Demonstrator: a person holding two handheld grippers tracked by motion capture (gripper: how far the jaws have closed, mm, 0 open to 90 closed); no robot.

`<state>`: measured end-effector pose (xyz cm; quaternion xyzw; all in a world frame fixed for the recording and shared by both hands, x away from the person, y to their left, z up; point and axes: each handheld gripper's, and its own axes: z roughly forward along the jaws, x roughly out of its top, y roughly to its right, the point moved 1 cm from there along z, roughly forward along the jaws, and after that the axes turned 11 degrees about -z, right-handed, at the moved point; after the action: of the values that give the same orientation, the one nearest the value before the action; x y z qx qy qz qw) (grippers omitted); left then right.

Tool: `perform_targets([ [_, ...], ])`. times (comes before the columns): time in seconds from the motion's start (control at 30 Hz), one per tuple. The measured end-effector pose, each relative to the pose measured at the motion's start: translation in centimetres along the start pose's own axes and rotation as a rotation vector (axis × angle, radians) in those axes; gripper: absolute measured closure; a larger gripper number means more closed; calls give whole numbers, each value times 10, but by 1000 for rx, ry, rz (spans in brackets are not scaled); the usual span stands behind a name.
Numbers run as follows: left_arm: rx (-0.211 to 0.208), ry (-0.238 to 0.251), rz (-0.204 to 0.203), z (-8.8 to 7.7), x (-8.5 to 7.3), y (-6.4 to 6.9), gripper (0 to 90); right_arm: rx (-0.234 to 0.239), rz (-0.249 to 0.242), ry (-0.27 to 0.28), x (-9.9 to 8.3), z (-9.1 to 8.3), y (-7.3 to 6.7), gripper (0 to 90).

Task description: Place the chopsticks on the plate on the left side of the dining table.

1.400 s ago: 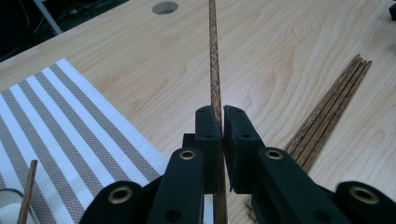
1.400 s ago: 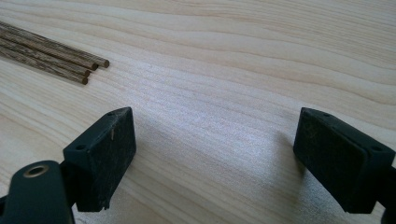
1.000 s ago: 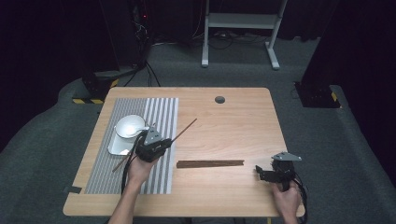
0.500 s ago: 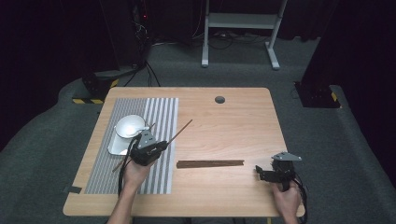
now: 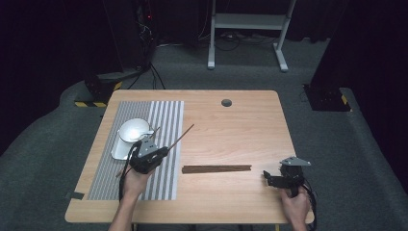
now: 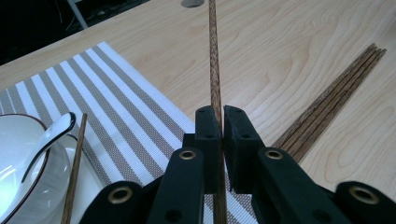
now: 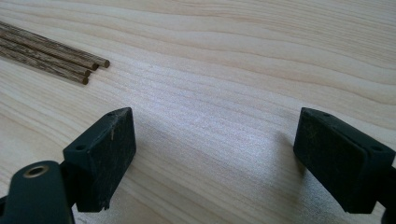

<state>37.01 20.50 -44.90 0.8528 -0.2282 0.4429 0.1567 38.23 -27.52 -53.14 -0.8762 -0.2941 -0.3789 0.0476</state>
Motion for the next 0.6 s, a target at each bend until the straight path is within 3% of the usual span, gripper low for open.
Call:
perform_targets([
  [0.33, 27, -11, 10, -7, -7, -3, 843, 0, 0, 1, 0, 0, 0, 127],
  [0.6, 47, -16, -5, -13, -14, -9, 844, -1, 0, 0, 0, 0, 0, 128],
])
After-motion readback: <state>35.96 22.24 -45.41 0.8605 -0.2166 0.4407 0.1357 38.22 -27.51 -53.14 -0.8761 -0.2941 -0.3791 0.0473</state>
